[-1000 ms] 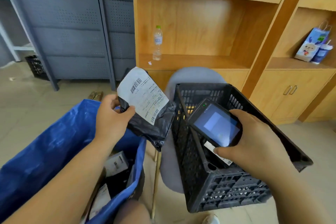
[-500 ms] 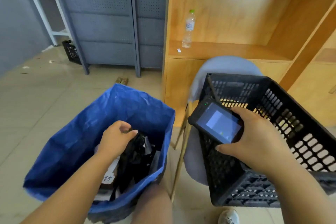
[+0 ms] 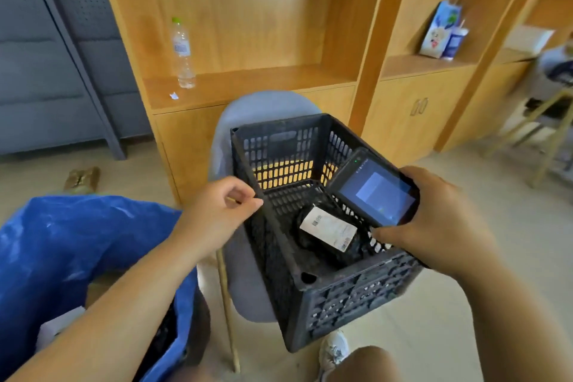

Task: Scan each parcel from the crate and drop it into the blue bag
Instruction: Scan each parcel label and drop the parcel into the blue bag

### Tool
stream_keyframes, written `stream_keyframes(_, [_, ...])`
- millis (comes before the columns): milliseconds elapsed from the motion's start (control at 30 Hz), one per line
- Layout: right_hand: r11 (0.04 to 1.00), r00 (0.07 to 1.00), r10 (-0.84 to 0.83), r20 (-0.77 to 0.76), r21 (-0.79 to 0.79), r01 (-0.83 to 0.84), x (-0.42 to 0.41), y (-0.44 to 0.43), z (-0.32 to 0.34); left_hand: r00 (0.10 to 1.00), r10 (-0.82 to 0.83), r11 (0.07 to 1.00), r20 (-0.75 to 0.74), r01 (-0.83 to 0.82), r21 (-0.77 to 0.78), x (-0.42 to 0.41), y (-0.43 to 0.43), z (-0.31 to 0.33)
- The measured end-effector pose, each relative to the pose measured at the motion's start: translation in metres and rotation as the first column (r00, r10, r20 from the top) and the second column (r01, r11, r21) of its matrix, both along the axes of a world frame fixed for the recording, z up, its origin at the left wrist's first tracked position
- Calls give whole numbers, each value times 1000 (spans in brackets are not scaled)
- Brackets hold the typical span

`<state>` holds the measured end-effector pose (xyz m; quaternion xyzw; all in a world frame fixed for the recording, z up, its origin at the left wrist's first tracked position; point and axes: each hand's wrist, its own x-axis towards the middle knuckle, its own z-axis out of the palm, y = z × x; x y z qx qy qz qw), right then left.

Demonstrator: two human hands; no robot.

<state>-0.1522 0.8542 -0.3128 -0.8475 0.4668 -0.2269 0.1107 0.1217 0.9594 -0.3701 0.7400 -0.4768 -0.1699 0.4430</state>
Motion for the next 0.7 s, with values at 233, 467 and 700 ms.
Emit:
stream_keyframes(233, [984, 983, -179, -34, 5, 179, -49, -46, -11, 924, -359, 888, 135, 293, 354, -44, -125, -27])
stream_keyframes(467, [978, 963, -202, -178, 9, 207, -53, -96, -32, 785, -578, 610, 222, 235, 757, -60, -237, -109])
stream_keyframes(700, [986, 925, -164, -344, -89, 141, -32, -146, -52, 721, -622, 466, 306, 26, 885, -50, -305, -170])
